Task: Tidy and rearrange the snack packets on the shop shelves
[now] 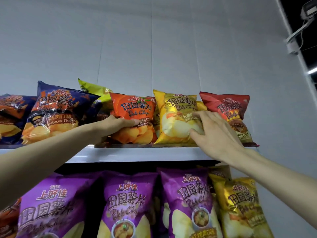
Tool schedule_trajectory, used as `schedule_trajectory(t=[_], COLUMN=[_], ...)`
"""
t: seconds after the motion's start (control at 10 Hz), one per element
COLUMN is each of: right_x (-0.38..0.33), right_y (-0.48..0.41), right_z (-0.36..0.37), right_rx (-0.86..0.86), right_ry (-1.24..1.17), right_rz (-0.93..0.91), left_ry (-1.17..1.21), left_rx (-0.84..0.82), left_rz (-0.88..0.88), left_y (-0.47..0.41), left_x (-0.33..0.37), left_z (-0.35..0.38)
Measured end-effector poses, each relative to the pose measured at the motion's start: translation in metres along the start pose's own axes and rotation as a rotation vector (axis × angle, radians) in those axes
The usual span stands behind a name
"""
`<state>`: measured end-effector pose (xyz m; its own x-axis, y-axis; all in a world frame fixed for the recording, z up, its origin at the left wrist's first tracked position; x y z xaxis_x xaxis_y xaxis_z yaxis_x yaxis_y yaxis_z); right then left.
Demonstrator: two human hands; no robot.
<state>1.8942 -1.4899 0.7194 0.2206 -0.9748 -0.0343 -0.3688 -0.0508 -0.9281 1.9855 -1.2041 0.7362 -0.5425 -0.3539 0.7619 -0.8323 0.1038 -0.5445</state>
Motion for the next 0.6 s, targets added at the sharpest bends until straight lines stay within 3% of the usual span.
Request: schedule_trajectory(t=[0.1,0.3,0.4,0.6], right_x=[0.013,0.017,0.015,-0.018], right_y=[0.007,0.02,0.028,0.077], right_z=[0.007,0.018,0.02,0.021], right_rx=[-0.045,-0.136,-0.153,-0.15], right_ry=[-0.006,-0.002,-0.028,-0.152], right_rz=[0.008,-0.019,0.038,0.092], left_ry=[-0.119,-0.698,-0.878,-1.041], left_rx=[-0.029,0.188,0.158,0.186], left_rz=[0.061,0.076,0.069,0.295], left_y=[-0.002,0.006,0.028,0.105], left_x=[-0.003,0.001,0.004,0.011], left_z=[0.001,-0.013,-0.006,0.022])
Point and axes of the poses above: each hand's wrist, its own y-axis away from the middle knuckle, its own z-axis out of the palm, x = y × z, the point moved 7 cm from there along -y, towards the middle knuckle, and after that the axes turned 1 degree about -y, right-handed, at the moved point
